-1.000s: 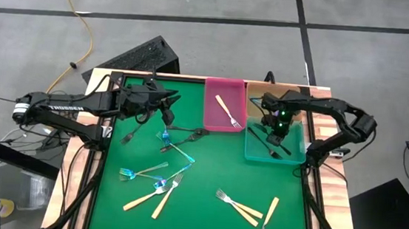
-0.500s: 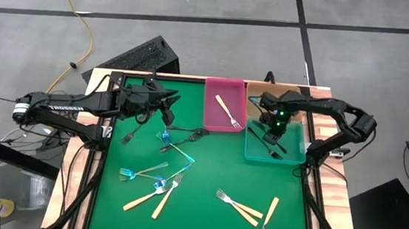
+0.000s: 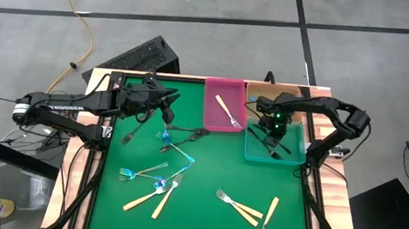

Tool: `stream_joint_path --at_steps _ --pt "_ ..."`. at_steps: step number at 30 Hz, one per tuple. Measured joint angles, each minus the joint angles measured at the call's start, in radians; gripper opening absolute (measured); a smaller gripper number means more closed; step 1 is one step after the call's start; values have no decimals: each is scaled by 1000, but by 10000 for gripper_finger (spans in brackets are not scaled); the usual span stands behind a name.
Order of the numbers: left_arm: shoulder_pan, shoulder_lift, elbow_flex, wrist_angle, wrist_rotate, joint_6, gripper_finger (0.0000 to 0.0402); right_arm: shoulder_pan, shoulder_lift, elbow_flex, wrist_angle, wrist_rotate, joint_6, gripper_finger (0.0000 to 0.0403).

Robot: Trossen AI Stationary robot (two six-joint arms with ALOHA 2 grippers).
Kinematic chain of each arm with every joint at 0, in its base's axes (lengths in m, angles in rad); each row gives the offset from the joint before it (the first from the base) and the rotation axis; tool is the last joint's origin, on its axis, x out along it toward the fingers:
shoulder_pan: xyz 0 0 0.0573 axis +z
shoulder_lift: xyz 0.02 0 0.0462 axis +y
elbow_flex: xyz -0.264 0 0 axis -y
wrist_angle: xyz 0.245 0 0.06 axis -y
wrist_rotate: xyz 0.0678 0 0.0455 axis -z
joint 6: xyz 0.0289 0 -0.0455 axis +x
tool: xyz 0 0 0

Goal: Sort silverware by color (type)
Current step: Put the black fork into the blue bin, then put the yellow fork into the pink bin

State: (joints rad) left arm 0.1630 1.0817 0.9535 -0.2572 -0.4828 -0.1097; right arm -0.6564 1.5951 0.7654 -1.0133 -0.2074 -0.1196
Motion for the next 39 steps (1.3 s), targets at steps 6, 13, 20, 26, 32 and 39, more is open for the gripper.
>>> stream_joint_path --at_steps 6,13,20,26,32,39 --pt "2 0 0 0 0 0 76 1 2 -2 8 23 14 33" --pt "2 0 0 0 0 0 76 3 3 -3 9 30 15 39" --pt "2 0 0 0 0 0 76 3 3 -3 10 30 15 45" --pt "2 0 0 0 1 0 76 3 3 -4 11 33 16 64" --pt "3 0 0 0 1 0 76 3 4 -4 10 33 15 99" --pt "2 0 0 0 1 0 76 2 -11 12 0 30 14 140"
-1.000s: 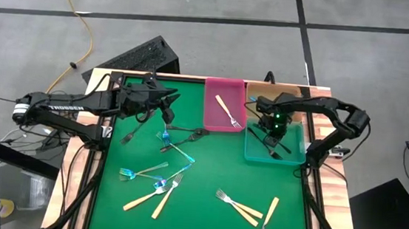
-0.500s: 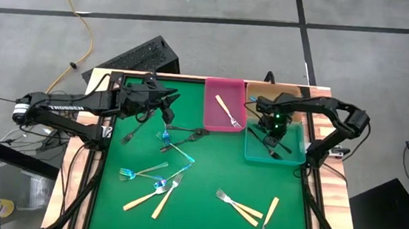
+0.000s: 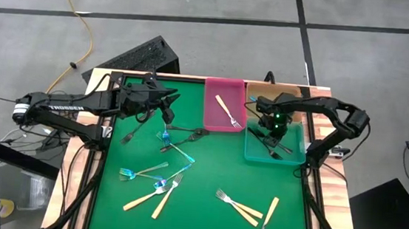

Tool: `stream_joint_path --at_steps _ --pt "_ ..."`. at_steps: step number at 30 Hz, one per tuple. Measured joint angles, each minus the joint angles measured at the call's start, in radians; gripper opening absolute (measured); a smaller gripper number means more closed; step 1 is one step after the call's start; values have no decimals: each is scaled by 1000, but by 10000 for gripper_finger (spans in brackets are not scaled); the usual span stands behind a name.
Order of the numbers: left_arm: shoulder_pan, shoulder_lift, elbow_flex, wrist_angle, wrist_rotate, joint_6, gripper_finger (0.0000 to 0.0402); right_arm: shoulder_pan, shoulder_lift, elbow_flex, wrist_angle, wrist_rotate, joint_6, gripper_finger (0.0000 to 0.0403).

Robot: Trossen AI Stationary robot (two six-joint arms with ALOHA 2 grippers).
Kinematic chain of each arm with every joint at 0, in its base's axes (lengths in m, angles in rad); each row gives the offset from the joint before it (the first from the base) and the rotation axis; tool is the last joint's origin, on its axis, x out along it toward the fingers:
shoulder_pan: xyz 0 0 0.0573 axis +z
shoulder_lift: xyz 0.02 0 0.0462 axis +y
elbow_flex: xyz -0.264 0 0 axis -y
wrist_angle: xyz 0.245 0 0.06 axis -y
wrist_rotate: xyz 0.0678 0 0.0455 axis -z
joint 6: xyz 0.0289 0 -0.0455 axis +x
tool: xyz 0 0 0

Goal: Sort silverware by color (type)
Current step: Put the yellow fork into the pink bin

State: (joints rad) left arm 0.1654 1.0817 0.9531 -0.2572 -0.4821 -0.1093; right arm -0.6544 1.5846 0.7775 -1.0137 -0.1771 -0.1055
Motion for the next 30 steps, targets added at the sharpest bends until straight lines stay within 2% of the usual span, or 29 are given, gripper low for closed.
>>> stream_joint_path --at_steps 10,20,26,30 --pt "0 0 0 0 8 0 76 4 -12 145 -125 -38 -8 145" --pt "0 0 0 -64 68 -12 76 35 -14 401 -339 -42 -26 139" --pt "0 0 0 -147 69 -46 76 73 -15 557 -430 -42 -23 139" --pt "0 0 0 -229 66 -96 76 132 -15 633 -453 -55 40 139"
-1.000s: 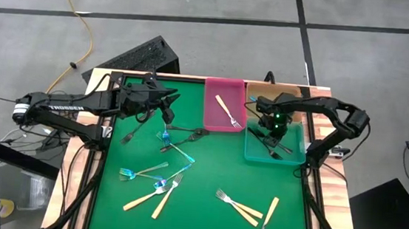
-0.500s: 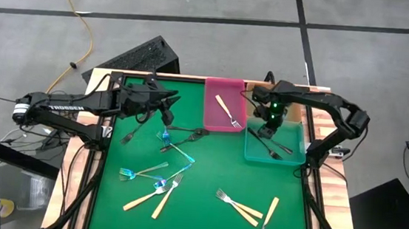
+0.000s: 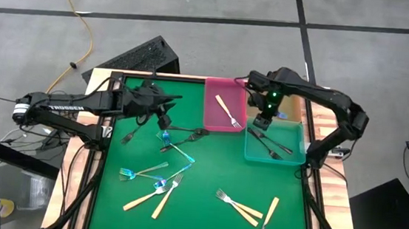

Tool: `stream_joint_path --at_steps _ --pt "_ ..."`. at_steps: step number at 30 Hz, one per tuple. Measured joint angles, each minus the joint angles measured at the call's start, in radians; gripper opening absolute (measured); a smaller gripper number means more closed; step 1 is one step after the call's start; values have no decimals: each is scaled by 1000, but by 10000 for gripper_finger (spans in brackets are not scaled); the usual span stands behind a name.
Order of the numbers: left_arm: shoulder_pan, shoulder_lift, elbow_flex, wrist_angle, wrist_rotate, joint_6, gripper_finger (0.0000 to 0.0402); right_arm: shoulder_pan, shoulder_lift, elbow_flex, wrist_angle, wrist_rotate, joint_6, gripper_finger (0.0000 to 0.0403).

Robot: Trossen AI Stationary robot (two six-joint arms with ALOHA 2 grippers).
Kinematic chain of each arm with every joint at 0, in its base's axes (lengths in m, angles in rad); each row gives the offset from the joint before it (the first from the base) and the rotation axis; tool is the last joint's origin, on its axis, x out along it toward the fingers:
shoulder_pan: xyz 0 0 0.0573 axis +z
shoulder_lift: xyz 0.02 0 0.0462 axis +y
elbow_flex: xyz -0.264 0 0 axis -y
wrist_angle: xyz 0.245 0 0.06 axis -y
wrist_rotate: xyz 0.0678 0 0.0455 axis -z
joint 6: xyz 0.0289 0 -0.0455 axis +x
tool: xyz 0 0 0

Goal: Sort silverware by color (type)
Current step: Put the yellow fork into the pink bin

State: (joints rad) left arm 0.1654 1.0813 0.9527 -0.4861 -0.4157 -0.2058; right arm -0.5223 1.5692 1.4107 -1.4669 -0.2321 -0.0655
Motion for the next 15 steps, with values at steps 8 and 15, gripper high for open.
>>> stream_joint_path --at_steps 8,15 --pt "0 0 0 -72 28 -27 76 270 -42 25 7 -28 253 139" --pt "0 0 0 -73 38 -20 76 606 -55 25 34 63 621 139"
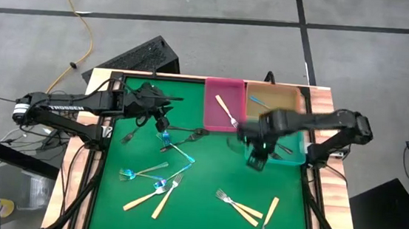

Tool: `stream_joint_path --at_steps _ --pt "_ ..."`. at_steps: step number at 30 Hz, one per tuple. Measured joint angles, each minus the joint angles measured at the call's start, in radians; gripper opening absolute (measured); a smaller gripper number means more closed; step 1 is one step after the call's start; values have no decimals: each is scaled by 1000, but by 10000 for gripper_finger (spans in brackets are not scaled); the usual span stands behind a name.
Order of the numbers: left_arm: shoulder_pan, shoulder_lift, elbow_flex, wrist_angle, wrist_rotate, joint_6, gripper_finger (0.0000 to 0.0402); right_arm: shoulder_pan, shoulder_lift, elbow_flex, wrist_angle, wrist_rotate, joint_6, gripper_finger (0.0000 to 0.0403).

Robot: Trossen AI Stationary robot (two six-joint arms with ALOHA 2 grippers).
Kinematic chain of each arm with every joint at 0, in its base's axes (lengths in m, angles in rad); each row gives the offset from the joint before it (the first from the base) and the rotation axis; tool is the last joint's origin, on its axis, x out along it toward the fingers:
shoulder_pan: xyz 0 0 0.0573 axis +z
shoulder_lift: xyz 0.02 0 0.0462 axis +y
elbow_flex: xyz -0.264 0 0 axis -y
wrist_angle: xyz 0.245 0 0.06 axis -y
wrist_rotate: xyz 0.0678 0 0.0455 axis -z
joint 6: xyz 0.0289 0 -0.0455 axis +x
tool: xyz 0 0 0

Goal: Sort silverware by color (type)
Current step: Put the yellow fork into the pink bin

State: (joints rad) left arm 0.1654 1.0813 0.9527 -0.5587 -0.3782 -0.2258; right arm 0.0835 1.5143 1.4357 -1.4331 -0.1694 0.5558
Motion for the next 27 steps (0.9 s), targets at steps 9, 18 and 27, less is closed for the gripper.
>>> stream_joint_path --at_steps 9,18,27 --pt "0 0 0 0 3 2 76 318 10 0 15 90 876 139" --pt "0 0 0 3 16 30 76 583 11 -15 3 178 1533 139" --pt "0 0 0 4 16 30 76 669 12 -201 233 131 1652 157"
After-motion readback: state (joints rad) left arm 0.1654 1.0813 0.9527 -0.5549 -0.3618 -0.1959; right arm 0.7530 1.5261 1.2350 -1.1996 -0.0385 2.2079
